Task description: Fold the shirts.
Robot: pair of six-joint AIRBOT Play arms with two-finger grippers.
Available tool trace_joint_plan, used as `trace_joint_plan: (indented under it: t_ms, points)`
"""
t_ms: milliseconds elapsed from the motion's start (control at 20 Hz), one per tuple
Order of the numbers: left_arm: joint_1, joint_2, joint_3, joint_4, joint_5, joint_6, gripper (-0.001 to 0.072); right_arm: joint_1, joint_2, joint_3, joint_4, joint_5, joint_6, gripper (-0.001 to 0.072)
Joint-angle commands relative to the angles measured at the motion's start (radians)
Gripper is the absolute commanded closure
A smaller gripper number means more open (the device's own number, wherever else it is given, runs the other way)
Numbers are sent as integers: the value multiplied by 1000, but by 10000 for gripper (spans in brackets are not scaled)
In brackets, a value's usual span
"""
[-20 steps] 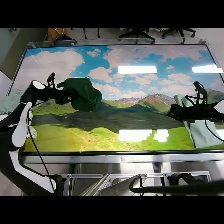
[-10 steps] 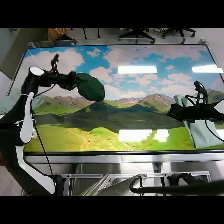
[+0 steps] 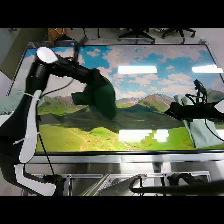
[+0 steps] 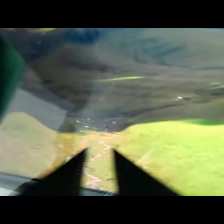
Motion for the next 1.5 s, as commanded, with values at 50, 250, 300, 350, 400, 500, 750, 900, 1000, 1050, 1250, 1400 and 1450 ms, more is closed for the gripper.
trace_joint_plan:
  t_ms: [50, 250, 300, 350, 400, 500, 750, 900, 1000, 1050, 1250, 1400, 1450]
  points:
    - [-205, 10, -96, 65, 56, -43, 695, 1, -16, 0, 254, -1, -164, 211]
    - [-266, 10, -164, 71, 99, -45, 157, 1, -52, 0, 362, 1, -220, 210]
    - [-258, 11, -164, 68, 93, -56, 29, 1, -62, 0, 362, 4, -221, 210]
    - [-243, 21, -163, 64, 77, -57, 29, 1, -71, 0, 360, 11, -223, 210]
    - [-216, 36, -163, 71, 51, -53, 29, 1, -80, 0, 360, 19, -237, 210]
    - [-131, 75, -164, 108, -20, -45, 29, 1, -95, 0, 360, 18, -275, 208]
    - [149, 152, -278, 268, -92, -47, 29, 2, -223, 0, 360, 3, -370, 15]
    - [259, 158, -482, 214, 103, -19, 27, 58, -339, 0, 360, -63, -415, 15]
    - [285, 114, -555, 117, 216, 41, 27, 150, -403, 0, 360, -154, -459, 15]
    - [287, 81, -565, 78, 264, 61, 27, 205, -435, 0, 360, -214, -460, 15]
    - [282, -89, -482, -16, 321, 81, 27, 361, -529, 49, 364, -347, -459, 22]
    - [264, -207, -369, -15, 311, 82, 28, 410, -580, 114, 364, -357, -458, 232]
    - [257, -242, -337, -12, 299, 81, 48, 412, -594, 124, 373, -354, -455, 259]
